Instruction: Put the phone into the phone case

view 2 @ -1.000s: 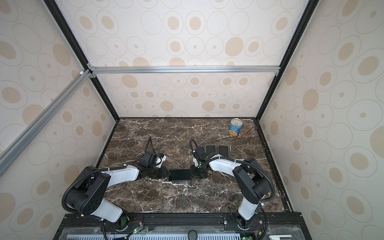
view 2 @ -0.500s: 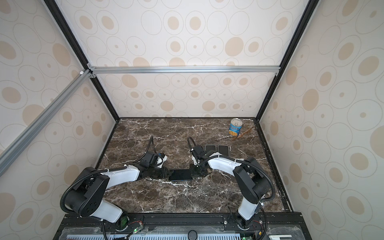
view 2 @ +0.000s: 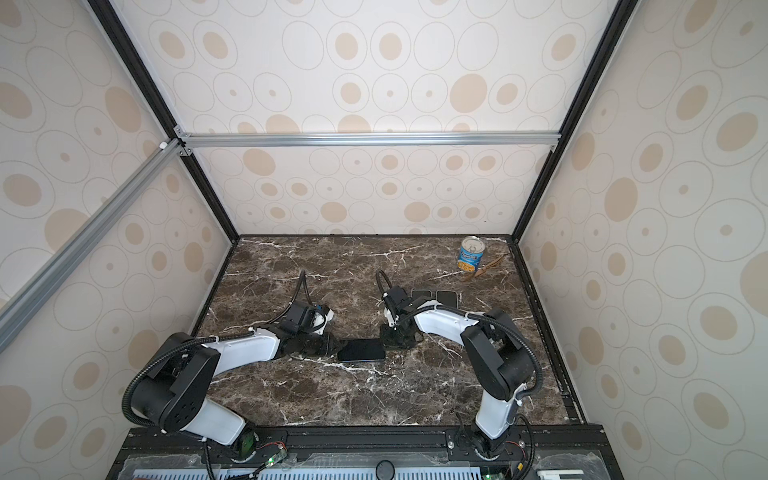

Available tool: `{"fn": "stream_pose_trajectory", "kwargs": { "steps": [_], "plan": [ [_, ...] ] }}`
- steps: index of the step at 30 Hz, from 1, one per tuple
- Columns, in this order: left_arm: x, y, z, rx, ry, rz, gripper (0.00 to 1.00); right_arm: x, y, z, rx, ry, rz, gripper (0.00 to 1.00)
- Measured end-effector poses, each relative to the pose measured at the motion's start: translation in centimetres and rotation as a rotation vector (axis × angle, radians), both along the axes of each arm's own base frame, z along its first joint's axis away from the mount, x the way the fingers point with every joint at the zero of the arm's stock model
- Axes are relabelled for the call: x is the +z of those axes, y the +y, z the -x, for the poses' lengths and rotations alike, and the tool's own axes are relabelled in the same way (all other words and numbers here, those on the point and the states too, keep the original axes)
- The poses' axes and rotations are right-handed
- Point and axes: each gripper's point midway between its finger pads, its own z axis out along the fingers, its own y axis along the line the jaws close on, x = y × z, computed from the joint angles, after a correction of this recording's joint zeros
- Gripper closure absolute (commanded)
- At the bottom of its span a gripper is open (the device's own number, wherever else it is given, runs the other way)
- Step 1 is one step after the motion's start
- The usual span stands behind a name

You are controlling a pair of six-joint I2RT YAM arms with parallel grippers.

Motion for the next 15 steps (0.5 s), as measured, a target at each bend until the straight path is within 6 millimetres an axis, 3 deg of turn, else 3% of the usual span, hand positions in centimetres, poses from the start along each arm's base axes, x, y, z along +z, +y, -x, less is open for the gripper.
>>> {"fn": "stream_pose_trajectory", "kwargs": {
  "steps": [15],
  "plan": [
    [-0.10, -0.30, 0.18, -0.011, 0.024, 0.033, 0.83, -0.40, 0.21, 0.08, -0.009, 0.033, -0.039, 0.89]
  ]
}}
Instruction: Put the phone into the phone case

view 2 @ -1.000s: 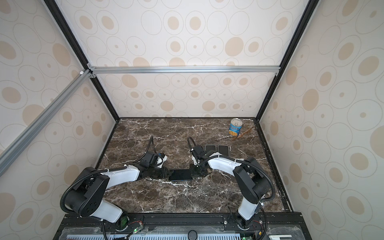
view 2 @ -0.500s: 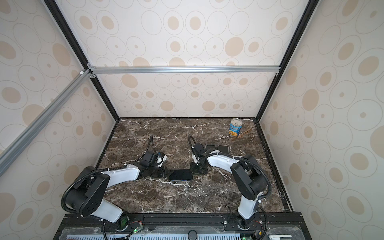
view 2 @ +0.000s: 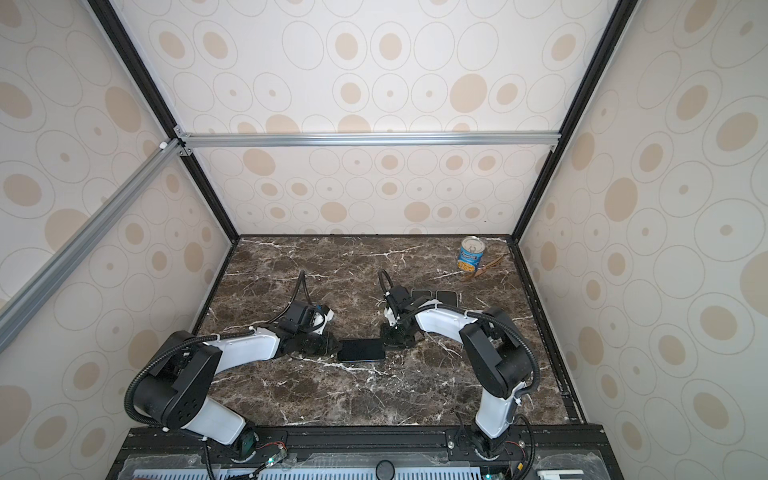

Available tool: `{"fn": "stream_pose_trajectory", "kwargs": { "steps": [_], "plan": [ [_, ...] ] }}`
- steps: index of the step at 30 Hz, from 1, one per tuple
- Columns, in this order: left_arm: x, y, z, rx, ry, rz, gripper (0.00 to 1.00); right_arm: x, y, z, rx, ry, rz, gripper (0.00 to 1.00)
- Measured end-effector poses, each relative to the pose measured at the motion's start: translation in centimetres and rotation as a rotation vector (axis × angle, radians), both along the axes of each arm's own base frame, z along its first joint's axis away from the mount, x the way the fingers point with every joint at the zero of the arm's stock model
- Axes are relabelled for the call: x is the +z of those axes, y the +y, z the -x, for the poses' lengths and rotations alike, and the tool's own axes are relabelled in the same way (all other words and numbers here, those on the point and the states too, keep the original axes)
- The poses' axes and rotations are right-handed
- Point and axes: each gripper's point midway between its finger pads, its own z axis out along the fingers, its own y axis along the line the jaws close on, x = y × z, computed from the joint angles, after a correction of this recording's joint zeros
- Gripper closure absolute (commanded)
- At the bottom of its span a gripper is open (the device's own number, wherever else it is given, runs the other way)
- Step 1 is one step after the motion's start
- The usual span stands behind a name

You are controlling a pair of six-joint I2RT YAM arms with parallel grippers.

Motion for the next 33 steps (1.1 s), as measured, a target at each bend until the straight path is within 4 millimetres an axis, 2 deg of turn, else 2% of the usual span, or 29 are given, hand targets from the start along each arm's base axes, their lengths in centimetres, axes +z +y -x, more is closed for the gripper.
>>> {"fn": "stream_pose_trajectory", "kwargs": {
  "steps": [7, 16, 23, 28, 33],
  "plan": [
    [0.0, 0.0, 0.0, 0.000, 0.002, 0.002, 0.83, -0.3, 0.0, 0.0, 0.019, -0.014, 0.034, 0.87],
    [0.1, 0.3, -0.3, 0.013, -0.017, -0.023, 0.83, 0.4, 0.1, -0.1, 0.084, -0.064, 0.139, 0.83],
    [0.2, 0.5, -0.4, 0.021, -0.030, -0.038, 0.83, 0.7, -0.9, -0.1, 0.100, -0.088, 0.203, 0.79],
    [0.3, 1.1, -0.7, 0.041, -0.045, -0.066, 0.83, 2.5, -1.3, -0.7, 0.098, -0.135, 0.222, 0.70],
    [0.4, 1.5, -0.7, 0.052, -0.054, -0.084, 0.83, 4.8, -1.1, -1.2, 0.089, -0.193, 0.187, 0.68]
  ]
}}
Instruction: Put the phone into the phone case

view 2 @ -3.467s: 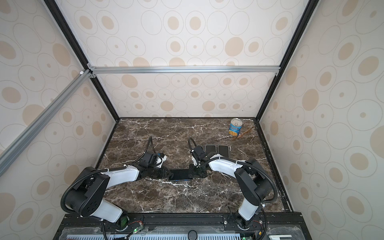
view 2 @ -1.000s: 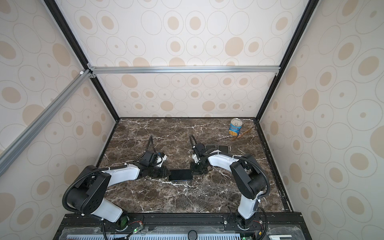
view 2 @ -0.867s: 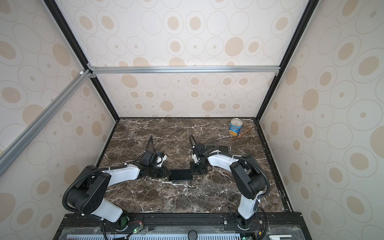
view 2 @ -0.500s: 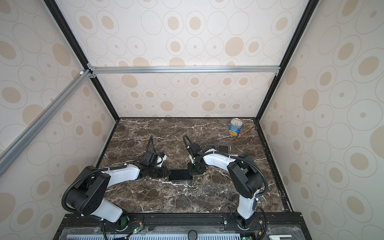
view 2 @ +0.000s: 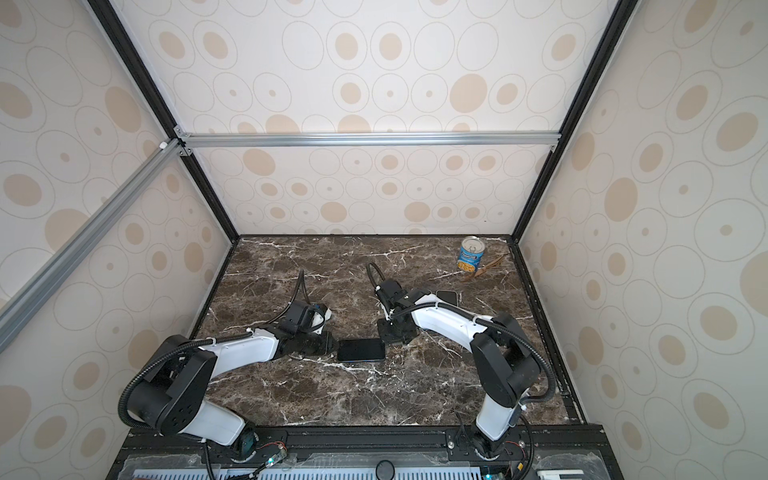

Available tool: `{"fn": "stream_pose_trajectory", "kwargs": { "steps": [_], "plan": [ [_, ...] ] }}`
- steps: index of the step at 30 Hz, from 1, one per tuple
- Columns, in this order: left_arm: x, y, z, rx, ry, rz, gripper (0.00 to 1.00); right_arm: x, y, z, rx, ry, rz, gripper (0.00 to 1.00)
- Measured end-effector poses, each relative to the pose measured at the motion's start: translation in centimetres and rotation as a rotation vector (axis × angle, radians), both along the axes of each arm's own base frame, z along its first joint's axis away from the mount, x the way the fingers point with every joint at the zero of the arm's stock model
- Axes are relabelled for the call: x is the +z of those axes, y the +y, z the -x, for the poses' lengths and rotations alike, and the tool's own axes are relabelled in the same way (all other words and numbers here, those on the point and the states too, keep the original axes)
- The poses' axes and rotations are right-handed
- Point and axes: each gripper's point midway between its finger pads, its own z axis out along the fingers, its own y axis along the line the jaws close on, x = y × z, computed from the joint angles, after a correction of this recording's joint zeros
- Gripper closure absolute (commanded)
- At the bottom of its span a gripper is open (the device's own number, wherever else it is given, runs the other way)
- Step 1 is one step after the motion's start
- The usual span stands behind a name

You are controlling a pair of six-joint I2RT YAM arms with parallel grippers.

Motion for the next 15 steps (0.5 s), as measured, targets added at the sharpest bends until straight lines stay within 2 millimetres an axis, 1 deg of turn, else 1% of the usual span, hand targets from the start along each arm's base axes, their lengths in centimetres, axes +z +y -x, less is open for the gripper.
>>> {"fn": "stream_pose_trajectory", "kwargs": {
  "steps": [2, 4, 7, 11, 13, 15],
  "plan": [
    [0.1, 0.3, 0.2, 0.005, -0.004, -0.007, 0.83, 0.4, 0.0, 0.1, -0.002, -0.011, -0.014, 0.68],
    [0.0, 0.6, 0.4, 0.012, -0.005, -0.019, 0.83, 0.2, 0.0, 0.4, -0.004, -0.004, -0.021, 0.69],
    [-0.2, 1.0, 0.6, 0.020, -0.001, -0.033, 0.83, -1.1, -0.3, 1.3, -0.013, 0.031, -0.027, 0.73],
    [-0.3, 0.8, 0.7, 0.028, 0.001, -0.017, 0.83, -3.1, -0.9, 2.9, -0.035, 0.087, -0.031, 0.77],
    [-0.3, 0.7, 0.7, 0.031, 0.002, -0.001, 0.83, -3.6, -1.0, 3.3, -0.042, 0.105, -0.034, 0.77],
    [-0.3, 0.5, 0.8, 0.032, 0.004, 0.009, 0.83, -3.6, -0.7, 3.3, -0.043, 0.107, -0.051, 0.80]
  ]
}}
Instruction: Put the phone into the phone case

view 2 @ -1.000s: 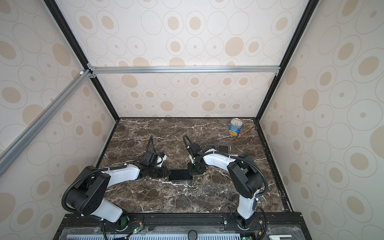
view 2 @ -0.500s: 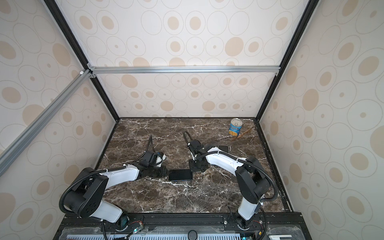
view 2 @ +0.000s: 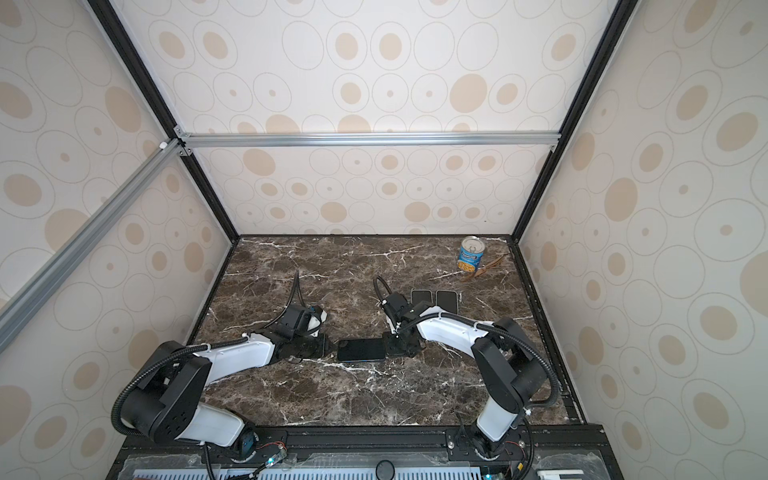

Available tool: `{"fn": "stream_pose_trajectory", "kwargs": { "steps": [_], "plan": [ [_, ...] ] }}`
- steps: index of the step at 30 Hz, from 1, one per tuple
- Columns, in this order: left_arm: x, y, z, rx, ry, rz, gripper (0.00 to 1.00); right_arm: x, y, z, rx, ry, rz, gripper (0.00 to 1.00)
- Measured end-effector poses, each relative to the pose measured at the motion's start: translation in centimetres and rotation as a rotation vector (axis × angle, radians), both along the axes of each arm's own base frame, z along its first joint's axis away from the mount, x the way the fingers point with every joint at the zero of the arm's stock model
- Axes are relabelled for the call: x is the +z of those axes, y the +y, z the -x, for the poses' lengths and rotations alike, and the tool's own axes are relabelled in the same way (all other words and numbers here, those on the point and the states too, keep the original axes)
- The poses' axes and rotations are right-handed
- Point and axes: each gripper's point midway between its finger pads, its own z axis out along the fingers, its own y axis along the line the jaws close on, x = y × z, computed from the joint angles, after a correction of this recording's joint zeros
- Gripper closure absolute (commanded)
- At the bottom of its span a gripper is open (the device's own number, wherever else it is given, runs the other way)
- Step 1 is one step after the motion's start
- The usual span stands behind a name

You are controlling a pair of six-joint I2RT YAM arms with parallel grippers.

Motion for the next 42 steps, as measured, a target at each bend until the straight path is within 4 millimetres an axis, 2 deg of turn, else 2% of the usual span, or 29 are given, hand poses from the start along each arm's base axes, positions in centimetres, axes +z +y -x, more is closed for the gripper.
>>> {"fn": "stream_pose_trajectory", "kwargs": {
  "steps": [6, 13, 18, 22, 30, 42],
  "plan": [
    [0.0, -0.3, 0.1, -0.001, 0.007, 0.019, 0.83, -0.4, 1.4, -0.5, -0.009, 0.005, -0.061, 0.81],
    [0.0, -0.5, 0.2, -0.007, 0.012, 0.030, 0.83, -1.0, 2.0, -0.5, -0.031, 0.027, -0.104, 0.86],
    [0.1, -0.4, 0.2, 0.006, 0.014, 0.039, 0.75, -1.2, 1.9, -0.5, -0.042, 0.041, -0.107, 0.86],
    [0.2, -0.5, 1.1, 0.016, 0.018, 0.074, 0.73, -1.3, 2.4, -0.5, -0.035, 0.047, -0.127, 0.85],
    [0.0, -1.3, 1.2, 0.013, 0.034, 0.133, 0.77, -2.0, 2.3, -0.3, -0.035, 0.075, -0.118, 0.85],
    [-0.1, -1.1, 1.2, 0.021, 0.043, 0.135, 0.80, -2.7, 2.4, -0.1, -0.023, 0.106, -0.042, 0.86]
  ]
}}
